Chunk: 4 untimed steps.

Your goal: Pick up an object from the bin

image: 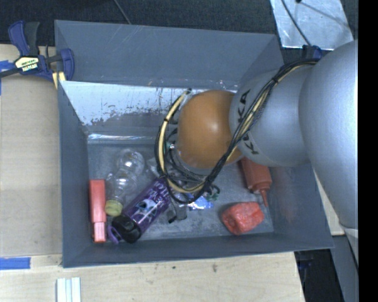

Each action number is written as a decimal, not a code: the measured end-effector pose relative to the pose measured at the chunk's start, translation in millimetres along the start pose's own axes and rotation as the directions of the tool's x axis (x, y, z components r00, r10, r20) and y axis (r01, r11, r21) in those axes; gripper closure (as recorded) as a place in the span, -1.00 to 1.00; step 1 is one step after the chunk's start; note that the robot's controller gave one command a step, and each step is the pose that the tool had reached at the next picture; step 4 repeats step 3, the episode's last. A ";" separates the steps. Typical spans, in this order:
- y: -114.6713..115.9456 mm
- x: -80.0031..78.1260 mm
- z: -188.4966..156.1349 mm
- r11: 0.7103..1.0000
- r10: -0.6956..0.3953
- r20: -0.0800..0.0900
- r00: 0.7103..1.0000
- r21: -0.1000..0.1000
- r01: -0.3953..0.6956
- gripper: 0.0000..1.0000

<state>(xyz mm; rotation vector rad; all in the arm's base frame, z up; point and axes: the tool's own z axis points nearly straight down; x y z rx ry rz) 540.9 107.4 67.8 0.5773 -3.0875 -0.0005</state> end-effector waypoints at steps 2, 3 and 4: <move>2.7 3.4 -1.0 0.999 -0.033 0.004 0.999 0.000 0.033 -1.00; 4.4 6.5 -3.1 0.997 -0.081 0.003 0.997 0.002 0.081 1.00; 4.4 6.5 -3.1 0.997 -0.081 0.003 0.997 0.002 0.081 1.00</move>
Offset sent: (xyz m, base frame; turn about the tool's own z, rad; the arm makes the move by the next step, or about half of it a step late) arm 0.0000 0.0000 0.0000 0.0000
